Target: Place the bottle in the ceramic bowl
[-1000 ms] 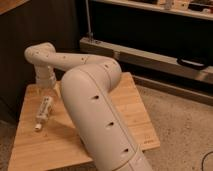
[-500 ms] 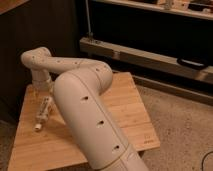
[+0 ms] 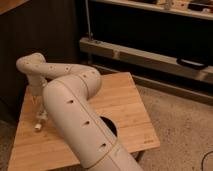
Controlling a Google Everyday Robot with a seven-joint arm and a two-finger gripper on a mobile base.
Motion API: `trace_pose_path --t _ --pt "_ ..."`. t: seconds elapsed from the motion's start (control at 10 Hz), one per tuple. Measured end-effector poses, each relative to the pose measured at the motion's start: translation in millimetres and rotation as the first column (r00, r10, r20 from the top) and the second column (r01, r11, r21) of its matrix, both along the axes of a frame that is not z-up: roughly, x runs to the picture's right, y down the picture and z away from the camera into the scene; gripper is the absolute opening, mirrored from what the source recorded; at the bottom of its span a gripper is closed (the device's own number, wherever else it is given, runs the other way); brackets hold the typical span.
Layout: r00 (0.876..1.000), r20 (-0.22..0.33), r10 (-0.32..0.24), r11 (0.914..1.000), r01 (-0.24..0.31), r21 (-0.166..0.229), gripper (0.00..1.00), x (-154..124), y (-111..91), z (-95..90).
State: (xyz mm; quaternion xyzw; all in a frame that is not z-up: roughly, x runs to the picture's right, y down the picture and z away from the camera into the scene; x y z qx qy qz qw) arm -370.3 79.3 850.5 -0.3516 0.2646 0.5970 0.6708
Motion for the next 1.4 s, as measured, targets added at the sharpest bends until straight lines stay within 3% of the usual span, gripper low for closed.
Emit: trace_pose_path --t 0.3,0.4,0.8,1.0,1.3,1.4 --pt "1.0 0.014 -0.01 0.9999 0.01 0.002 0.65 -2.0 12.8 14.3" --pt "1.0 0.026 -0.017 0.9998 0.016 0.008 0.58 -1.1 18.6 20.9" --pt "0.996 0.063 -0.066 0.9973 0.068 -0.029 0.18 2.6 33.6 38.0" --pt "0.994 0.071 -0.085 0.9954 0.088 -0.037 0.02 -0.2 38.0 38.3" --pt "0.994 0.071 -0.087 0.9954 0.089 -0.034 0.0 2.4 36.0 35.9" --pt "0.993 0.076 -0.086 0.996 0.087 -0.017 0.0 11.4 29.5 30.2"
